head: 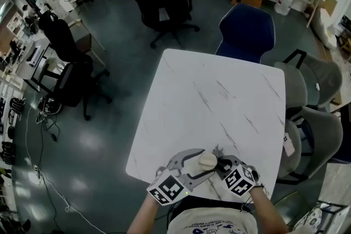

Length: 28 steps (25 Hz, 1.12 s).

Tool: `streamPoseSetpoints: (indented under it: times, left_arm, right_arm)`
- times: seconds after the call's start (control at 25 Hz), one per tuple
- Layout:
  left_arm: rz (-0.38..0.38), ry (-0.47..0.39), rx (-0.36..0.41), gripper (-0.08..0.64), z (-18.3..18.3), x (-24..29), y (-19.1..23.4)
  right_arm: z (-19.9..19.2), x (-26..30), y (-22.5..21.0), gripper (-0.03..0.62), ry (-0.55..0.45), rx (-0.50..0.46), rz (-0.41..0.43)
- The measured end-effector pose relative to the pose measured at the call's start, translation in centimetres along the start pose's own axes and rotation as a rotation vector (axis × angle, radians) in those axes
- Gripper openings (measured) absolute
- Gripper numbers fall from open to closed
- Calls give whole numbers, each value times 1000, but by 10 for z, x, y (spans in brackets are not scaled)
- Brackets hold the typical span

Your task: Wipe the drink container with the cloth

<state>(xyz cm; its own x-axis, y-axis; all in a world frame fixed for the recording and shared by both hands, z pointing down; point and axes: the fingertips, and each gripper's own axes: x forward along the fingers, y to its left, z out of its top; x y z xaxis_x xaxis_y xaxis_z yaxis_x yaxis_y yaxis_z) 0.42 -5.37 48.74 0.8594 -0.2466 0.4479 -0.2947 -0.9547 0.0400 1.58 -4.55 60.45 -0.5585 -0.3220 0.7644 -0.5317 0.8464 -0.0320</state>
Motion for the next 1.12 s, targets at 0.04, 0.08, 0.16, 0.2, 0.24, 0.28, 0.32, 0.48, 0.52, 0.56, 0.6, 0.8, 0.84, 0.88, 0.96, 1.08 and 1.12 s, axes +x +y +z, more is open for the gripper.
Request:
streamPoseSetpoints:
  times: [0.04,0.08,0.16,0.2,0.24,0.28,0.32,0.48,0.52,0.56,0.6,0.8,0.84,0.88,0.96,1.08,1.12]
  left_arm:
    - [21,-13,-11,275,2,-1,1]
    - [42,-27,-22,276,3,-2,2]
    - [83,-51,-52,279,3,-3,3]
    - [98,-61,-69,279,1,-3,3]
    - [112,-71,-86,281,0,-4,3]
    - [125,-80,-99,281,0,-4,4]
    - [137,-87,-108,281,0,-5,4]
    - [176,-102,-126,281,2,-5,5]
    - [187,-107,-132,281,2,-5,5]
    - [197,-111,-139,279,2,-5,5]
    - [207,-115,-143,279,2,-5,5]
    - [221,-127,-146,270,1,-6,6]
    - [218,-129,-145,269,1,-6,6]
    - [214,-130,-146,268,2,-5,5]
    - [201,-132,-149,268,3,-5,5]
    - [167,-129,-133,267,2,-6,4]
    - [156,-127,-130,267,2,-6,3]
  right_arm:
    - [-1,1,0,43,3,1,1]
    - [-2,3,0,43,5,3,3]
    - [-5,6,0,43,10,9,9]
    - [-7,7,0,43,13,11,11]
    - [-8,8,0,43,15,13,13]
    - [-10,10,0,43,17,14,16]
    - [-11,11,0,43,19,16,18]
    - [-13,15,-1,43,26,20,26]
    - [-13,15,-1,43,26,22,27]
    - [-13,16,-1,43,27,23,29]
    - [-13,16,-1,43,27,25,31]
    - [-11,17,-1,43,25,30,33]
    - [-12,16,-1,43,25,30,32]
    - [-12,16,-1,43,23,28,32]
    - [-11,13,-1,43,18,26,32]
    - [-7,8,1,43,8,22,32]
    - [-5,6,1,43,4,21,32]
